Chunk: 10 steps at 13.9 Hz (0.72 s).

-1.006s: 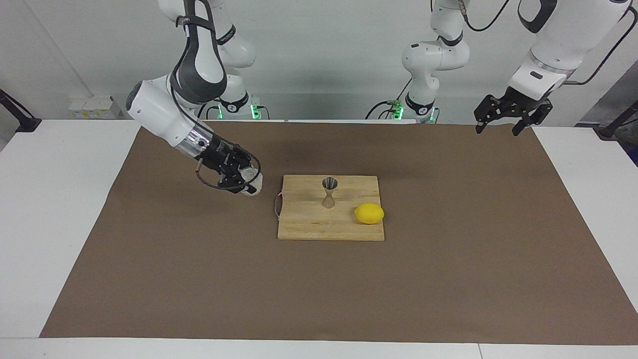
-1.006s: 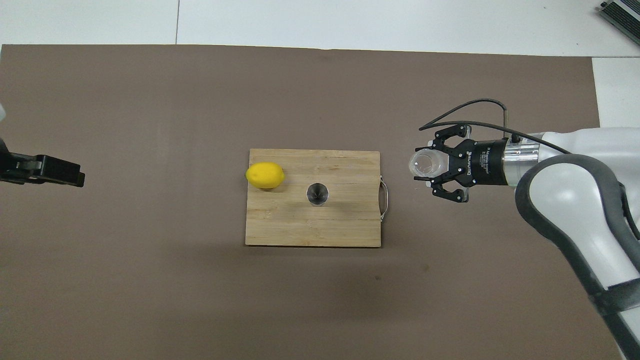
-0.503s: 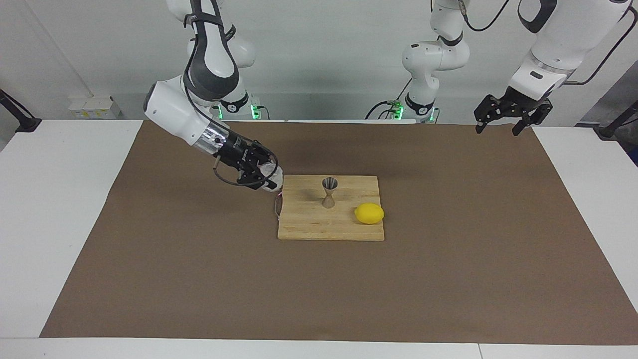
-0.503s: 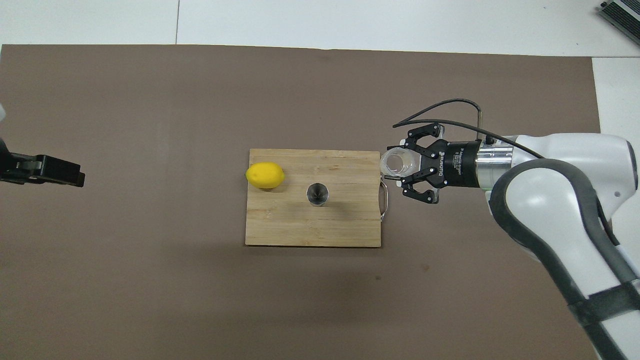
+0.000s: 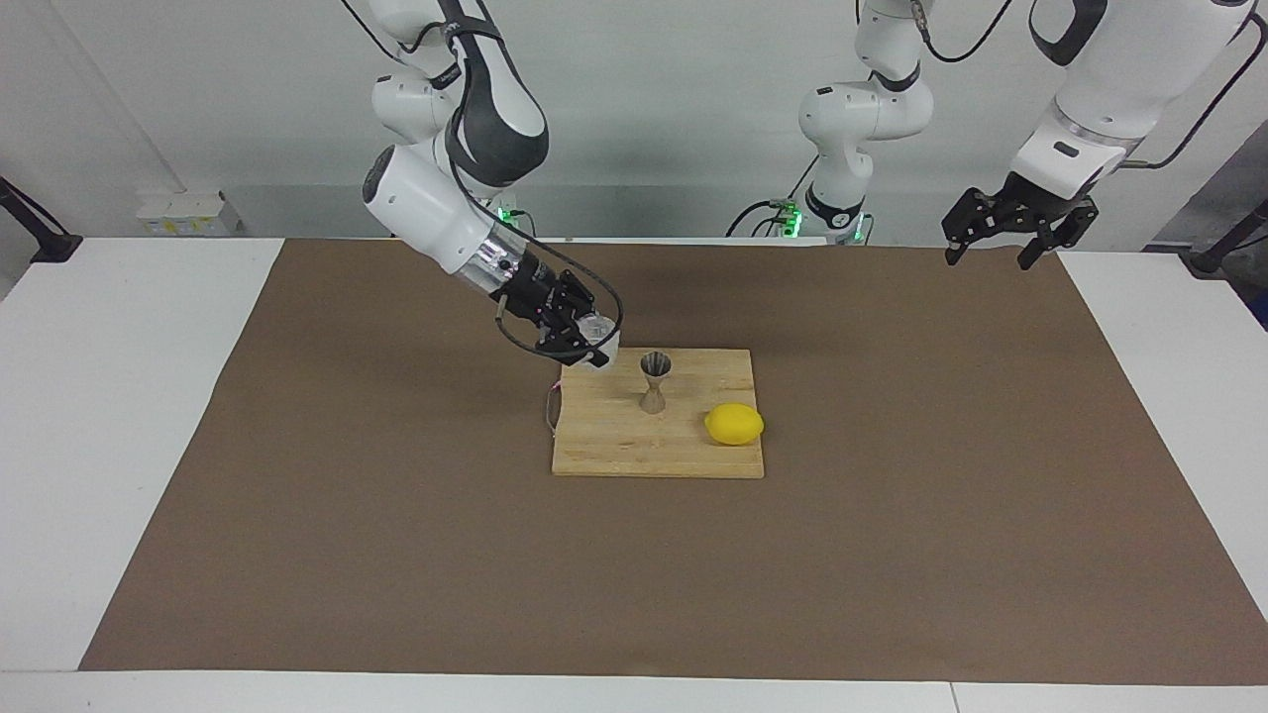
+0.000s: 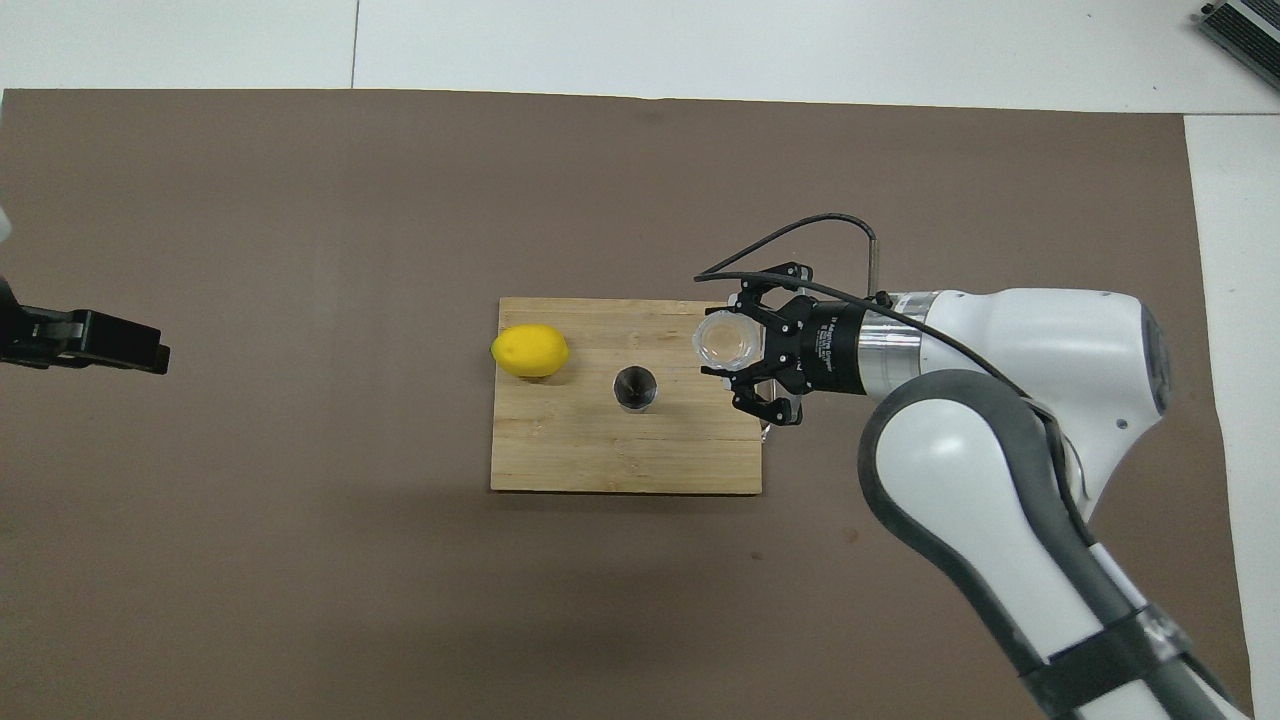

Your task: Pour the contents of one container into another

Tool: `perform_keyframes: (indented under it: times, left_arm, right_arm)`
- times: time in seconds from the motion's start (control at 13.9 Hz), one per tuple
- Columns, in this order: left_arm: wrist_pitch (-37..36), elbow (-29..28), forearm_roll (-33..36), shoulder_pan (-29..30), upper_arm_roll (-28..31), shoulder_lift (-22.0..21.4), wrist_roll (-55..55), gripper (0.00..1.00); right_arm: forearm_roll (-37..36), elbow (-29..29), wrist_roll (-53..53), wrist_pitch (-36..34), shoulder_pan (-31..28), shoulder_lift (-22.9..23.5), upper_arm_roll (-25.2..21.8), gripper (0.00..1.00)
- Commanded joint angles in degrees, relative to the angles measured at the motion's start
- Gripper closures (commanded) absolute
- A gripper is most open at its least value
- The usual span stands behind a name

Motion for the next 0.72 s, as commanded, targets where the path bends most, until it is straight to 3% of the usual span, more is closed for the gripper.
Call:
perform_keyframes:
  times: [0.0, 0.43, 0.65]
  left_arm:
    - [-0.3, -1.7, 0.9, 0.5, -0.5, -1.8, -0.7, 0.0]
    - [-0.3, -1.7, 0.9, 0.5, -0.5, -1.8, -0.7, 0.0]
    - [-0.3, -1.7, 0.9, 0.5, -0.5, -1.8, -0.7, 0.0]
  right_arm:
    - [-6.9, 0.2, 5.6, 3.4, -0.3, 1.1, 3.4, 0.5]
    - [-20.8, 2.1, 12.3, 4.5, -0.2, 4.3, 6.1, 0.5]
    - [-22.6, 2.1, 13.0, 4.8, -0.2, 4.4, 6.5, 0.5]
